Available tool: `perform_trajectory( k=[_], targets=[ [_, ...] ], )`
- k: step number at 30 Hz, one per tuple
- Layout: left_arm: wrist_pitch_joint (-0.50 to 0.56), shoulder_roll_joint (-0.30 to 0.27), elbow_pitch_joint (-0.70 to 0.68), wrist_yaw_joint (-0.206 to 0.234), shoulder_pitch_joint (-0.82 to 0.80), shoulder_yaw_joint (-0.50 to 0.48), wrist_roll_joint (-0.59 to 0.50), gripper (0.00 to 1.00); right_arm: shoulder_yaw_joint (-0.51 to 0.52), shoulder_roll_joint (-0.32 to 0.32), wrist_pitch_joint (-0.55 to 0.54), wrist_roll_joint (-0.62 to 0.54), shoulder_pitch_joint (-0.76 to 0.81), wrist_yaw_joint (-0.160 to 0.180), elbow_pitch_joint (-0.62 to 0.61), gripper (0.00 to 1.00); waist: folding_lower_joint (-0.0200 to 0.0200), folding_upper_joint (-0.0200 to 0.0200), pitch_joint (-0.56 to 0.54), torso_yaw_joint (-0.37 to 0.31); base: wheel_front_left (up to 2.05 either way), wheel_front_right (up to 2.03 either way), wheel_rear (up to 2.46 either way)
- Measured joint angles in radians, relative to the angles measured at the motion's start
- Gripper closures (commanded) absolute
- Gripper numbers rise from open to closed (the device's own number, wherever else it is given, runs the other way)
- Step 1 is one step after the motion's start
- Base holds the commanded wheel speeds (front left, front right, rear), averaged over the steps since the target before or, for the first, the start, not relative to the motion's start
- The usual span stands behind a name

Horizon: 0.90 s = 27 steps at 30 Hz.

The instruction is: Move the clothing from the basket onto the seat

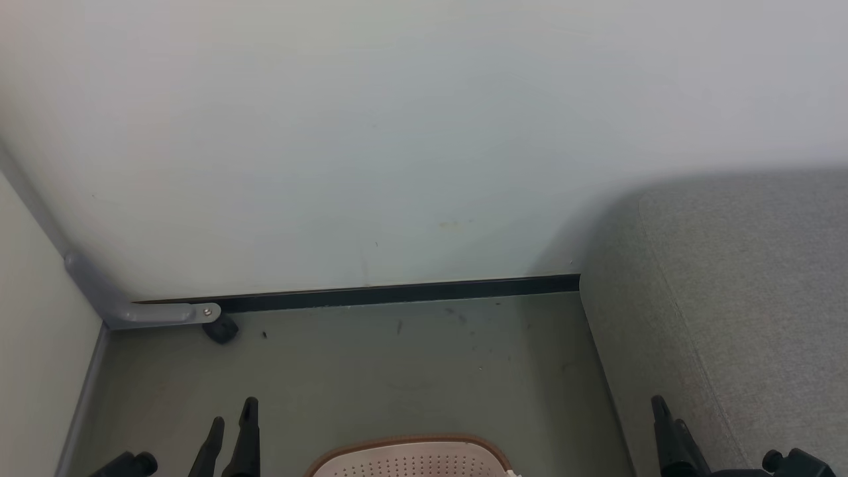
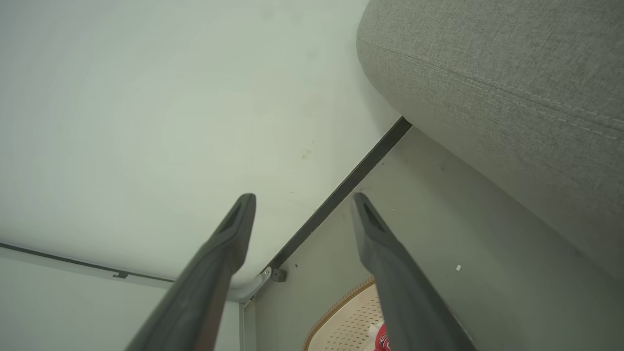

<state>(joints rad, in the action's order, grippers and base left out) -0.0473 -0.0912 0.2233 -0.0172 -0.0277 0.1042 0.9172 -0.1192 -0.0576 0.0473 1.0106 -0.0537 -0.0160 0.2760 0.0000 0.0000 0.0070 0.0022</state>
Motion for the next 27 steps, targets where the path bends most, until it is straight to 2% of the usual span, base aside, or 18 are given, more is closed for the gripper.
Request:
perform_trajectory(
  k=[27],
  targets=[
    [-0.101,-0.001,-0.047,0.071,0.014,0.046,-0.447,0.00,-0.140,-0.022,0.099,-0.420,-0.004,0.070,-0.026,0.00,0.0000,0.0000,-0.003,0.000,0.00,0.00,0.00]
  ],
)
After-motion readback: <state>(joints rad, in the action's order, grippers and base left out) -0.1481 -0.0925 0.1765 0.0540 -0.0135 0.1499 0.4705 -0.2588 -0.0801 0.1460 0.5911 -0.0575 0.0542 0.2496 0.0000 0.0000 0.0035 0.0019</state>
